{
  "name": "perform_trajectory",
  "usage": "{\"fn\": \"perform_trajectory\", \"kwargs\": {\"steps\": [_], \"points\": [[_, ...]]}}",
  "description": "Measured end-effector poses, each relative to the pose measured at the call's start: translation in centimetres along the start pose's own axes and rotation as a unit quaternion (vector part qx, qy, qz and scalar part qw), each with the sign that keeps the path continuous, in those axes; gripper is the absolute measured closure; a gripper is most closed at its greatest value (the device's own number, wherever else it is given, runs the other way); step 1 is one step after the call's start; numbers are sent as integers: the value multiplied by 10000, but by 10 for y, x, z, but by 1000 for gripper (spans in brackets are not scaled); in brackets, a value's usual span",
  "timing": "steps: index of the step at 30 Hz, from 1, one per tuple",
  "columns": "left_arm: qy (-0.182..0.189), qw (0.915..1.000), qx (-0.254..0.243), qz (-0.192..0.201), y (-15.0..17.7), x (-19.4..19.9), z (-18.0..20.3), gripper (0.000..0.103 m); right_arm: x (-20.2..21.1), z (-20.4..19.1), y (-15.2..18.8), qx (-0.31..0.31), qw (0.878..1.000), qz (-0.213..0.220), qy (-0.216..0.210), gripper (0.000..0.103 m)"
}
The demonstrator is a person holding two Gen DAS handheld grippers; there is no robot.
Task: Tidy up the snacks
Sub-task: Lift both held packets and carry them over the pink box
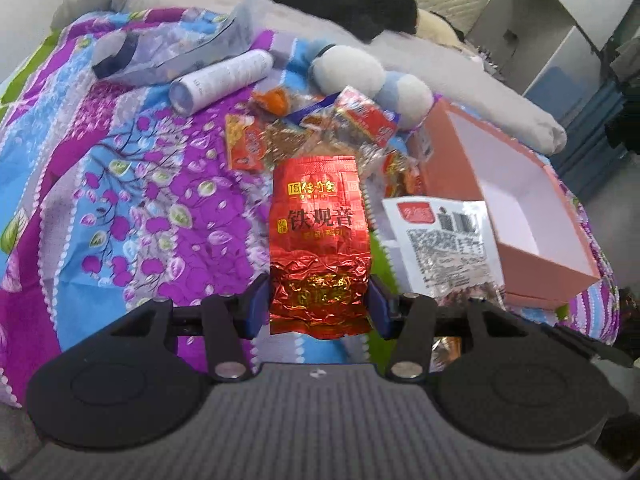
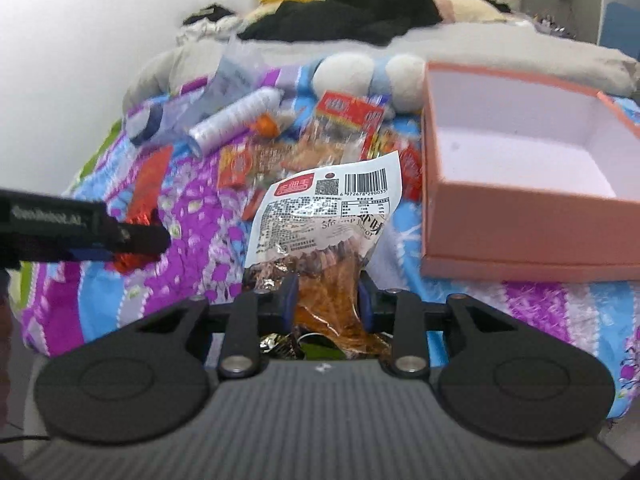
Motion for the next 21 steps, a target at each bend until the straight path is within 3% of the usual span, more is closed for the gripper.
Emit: {"fn": "perform_trajectory", "kwargs": {"steps": [10, 21], "points": [[640, 9972, -341, 182, -21, -3, 63, 46, 35, 35, -37, -239, 9974, 619, 288, 70], [1434, 9838, -1026, 314, -57, -49, 164, 46, 33, 101, -69, -427, 9882, 1057, 1019, 70]]}}
Point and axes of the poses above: each gripper's, at about its wrist camera, not at the fingertips, and x roughly against the way its jaws point, z to its right, y to its underside, the point moved 5 cm from there along -x, roughly the way its jaws point, and after that the axes turned 13 degrees about z, right-handed, at the moved point
